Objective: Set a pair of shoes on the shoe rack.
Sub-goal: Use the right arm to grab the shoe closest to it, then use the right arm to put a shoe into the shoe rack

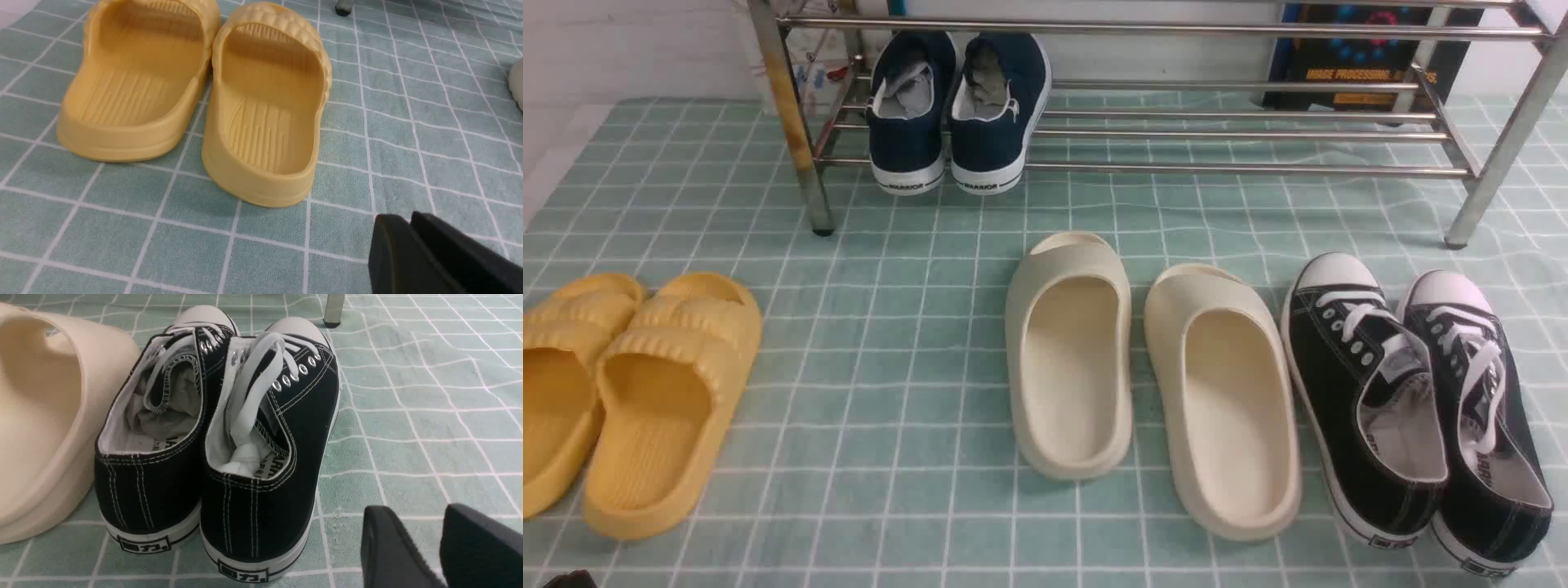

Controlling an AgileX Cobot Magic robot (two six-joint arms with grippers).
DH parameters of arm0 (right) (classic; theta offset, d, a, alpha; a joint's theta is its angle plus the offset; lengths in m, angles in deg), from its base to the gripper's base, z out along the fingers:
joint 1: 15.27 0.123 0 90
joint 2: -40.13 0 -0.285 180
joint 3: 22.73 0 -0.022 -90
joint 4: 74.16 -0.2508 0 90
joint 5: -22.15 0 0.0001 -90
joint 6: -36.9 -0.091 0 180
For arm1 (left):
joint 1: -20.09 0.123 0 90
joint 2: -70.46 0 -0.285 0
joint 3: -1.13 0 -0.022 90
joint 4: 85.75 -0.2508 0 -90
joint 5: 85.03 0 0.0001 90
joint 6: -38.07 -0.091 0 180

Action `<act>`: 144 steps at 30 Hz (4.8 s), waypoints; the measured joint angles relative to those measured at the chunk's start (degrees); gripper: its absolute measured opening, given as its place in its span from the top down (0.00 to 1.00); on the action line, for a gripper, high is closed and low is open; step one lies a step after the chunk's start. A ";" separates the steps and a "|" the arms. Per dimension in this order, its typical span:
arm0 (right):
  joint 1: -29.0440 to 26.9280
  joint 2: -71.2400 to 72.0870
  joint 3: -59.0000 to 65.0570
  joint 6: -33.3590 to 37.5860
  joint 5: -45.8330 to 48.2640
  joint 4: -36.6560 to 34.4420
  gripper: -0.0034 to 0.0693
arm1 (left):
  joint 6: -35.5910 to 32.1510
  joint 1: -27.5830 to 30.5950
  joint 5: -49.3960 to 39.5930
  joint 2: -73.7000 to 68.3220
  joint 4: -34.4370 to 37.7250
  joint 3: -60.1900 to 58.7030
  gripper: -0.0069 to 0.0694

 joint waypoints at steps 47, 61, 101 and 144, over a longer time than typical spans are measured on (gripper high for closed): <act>-0.05 0.00 0.47 -35.43 -2.41 -26.36 0.62 | 0.00 0.00 0.00 0.00 0.00 0.00 0.79; -0.05 -18.56 -29.37 -10.73 17.93 -8.13 0.96 | 0.00 0.00 0.00 0.00 0.00 0.00 0.78; 29.50 -96.13 -60.42 -1.38 31.46 -1.49 0.36 | 0.00 0.00 0.00 0.00 0.00 0.00 0.76; 19.34 -112.95 -107.84 15.99 50.09 0.25 0.93 | 0.00 0.00 0.00 0.00 0.00 0.00 0.71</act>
